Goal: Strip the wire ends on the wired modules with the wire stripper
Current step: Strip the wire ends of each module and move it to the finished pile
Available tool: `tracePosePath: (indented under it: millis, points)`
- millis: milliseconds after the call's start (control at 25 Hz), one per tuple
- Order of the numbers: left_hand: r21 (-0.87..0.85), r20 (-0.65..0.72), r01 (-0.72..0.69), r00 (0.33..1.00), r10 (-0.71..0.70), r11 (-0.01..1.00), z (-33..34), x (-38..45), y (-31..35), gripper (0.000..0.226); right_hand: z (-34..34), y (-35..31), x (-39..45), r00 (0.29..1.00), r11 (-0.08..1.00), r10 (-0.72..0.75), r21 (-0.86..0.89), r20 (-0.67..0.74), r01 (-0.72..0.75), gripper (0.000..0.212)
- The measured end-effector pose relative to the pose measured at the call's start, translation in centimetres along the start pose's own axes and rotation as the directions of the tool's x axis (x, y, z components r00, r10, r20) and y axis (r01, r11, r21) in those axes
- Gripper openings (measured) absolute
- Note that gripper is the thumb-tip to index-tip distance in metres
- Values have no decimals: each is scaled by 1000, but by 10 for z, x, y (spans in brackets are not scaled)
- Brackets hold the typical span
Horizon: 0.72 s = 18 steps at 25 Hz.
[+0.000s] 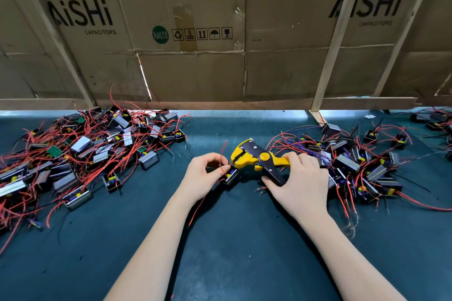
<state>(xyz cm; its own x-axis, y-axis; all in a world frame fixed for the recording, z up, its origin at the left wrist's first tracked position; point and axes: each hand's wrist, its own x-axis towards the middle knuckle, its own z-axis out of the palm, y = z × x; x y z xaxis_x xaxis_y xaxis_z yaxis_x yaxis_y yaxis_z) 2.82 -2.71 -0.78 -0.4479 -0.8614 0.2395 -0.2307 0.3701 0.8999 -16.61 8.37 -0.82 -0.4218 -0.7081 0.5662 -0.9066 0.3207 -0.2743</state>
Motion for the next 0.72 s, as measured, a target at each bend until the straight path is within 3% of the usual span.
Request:
tracePosePath:
  millis: [360, 720]
  points:
    - [43, 47, 73, 996, -75, 996, 5, -2, 6, 9, -1, 3, 1, 985, 988, -122, -111, -122, 108, 56]
    - [139, 62, 58, 996, -67, 989, 4, -1, 9, 13, -8, 0, 5, 948, 968, -220, -171, -228, 183, 45]
